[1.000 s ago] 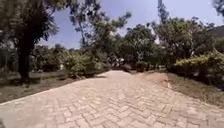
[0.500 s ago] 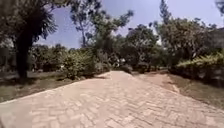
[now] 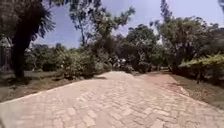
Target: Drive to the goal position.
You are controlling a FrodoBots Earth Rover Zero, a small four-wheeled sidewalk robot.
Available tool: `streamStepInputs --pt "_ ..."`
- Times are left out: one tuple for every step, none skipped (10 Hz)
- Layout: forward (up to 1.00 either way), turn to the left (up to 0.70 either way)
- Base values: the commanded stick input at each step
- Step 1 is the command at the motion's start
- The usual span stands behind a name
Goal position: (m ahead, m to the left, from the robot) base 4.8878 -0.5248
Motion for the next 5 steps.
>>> streamStepInputs --pt "0.70 -0.35" --pt "0.70 -0.35" --pt "0.70 -0.35" --pt "0.70 -0.32" --pt "0.70 -0.26"
